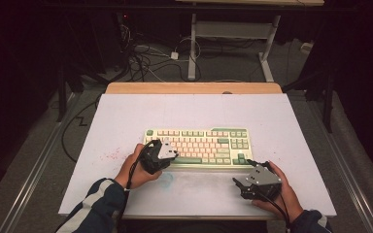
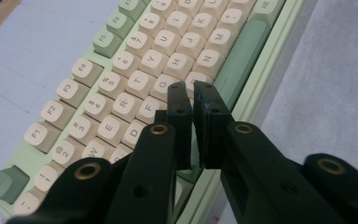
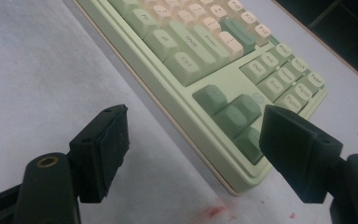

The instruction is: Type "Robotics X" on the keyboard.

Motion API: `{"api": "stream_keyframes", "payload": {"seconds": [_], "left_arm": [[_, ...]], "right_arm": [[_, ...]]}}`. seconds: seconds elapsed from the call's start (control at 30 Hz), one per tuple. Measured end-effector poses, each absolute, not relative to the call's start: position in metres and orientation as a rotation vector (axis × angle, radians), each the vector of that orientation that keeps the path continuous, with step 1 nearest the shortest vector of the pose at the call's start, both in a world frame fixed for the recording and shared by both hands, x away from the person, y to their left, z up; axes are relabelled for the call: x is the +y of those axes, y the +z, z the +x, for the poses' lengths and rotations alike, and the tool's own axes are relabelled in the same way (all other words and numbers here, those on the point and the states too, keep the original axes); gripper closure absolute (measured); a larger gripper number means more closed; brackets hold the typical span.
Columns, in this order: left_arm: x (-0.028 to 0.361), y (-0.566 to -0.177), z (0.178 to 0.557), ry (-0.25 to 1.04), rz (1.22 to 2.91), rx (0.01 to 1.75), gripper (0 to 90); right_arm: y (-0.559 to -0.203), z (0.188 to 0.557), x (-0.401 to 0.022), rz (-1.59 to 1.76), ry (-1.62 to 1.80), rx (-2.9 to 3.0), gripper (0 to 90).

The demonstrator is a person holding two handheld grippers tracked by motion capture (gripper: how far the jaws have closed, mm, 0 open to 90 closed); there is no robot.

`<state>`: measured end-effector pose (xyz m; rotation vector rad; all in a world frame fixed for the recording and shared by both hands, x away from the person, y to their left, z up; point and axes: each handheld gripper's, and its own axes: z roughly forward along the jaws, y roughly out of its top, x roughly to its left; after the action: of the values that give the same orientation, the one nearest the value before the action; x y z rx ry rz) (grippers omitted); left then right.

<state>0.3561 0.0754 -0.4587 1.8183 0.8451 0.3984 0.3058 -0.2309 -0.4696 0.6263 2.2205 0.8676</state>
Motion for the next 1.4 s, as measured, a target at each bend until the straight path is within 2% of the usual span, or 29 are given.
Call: {"api": "stream_keyframes", "payload": {"seconds": [0.23,0.5,0.6,0.73,1.4], "left_arm": [[0.076,-0.458,0.356,0.428,1.805,0.836,72.6],[0.074,-0.459,0.355,0.491,1.766,0.83,42.7],[0.073,-0.459,0.357,0.514,1.736,0.849,27.2],[0.073,-0.458,0.356,0.503,1.714,0.842,18.3],[0.084,-0.461,0.351,0.553,1.736,0.811,17.6]], "right_arm": [[-0.47,0.306,-0.231,0.626,0.868,2.221,24.9],[-0.47,0.306,-0.231,0.626,0.868,2.224,24.9],[-0.47,0.306,-0.23,0.625,0.869,2.224,24.9],[-0.47,0.306,-0.23,0.628,0.869,2.226,24.9],[-0.469,0.306,-0.232,0.631,0.869,2.217,24.9]]}}
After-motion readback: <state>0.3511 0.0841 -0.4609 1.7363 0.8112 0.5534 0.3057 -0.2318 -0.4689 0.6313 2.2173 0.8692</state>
